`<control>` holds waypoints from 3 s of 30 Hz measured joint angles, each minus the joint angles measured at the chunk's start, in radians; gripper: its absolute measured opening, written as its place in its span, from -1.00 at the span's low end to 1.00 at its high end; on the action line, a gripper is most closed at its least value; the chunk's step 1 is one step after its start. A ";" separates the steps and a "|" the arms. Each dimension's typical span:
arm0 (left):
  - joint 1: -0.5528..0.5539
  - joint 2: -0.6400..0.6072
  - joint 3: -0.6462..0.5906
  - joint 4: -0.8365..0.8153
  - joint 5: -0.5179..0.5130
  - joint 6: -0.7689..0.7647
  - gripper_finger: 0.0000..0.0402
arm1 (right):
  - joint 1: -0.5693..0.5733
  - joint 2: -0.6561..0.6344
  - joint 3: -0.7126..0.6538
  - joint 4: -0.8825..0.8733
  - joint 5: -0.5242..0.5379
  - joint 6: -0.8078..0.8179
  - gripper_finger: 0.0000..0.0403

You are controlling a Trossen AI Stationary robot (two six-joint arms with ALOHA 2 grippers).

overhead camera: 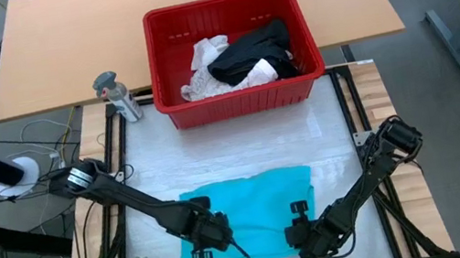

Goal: Fold laundry
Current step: Fold the light blue shorts

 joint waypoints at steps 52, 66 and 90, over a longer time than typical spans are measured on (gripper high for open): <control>-0.097 0.300 0.166 0.466 -0.464 0.277 0.07 | -0.077 -0.004 0.269 -0.189 -0.141 -0.133 0.42; -0.088 0.302 0.043 0.087 -0.327 0.003 -0.15 | -0.011 -0.004 0.312 -0.331 -0.012 -0.046 0.42; 0.058 -0.033 -0.009 0.140 -0.371 0.222 -0.32 | 0.080 -0.004 0.311 -0.531 0.117 0.105 0.42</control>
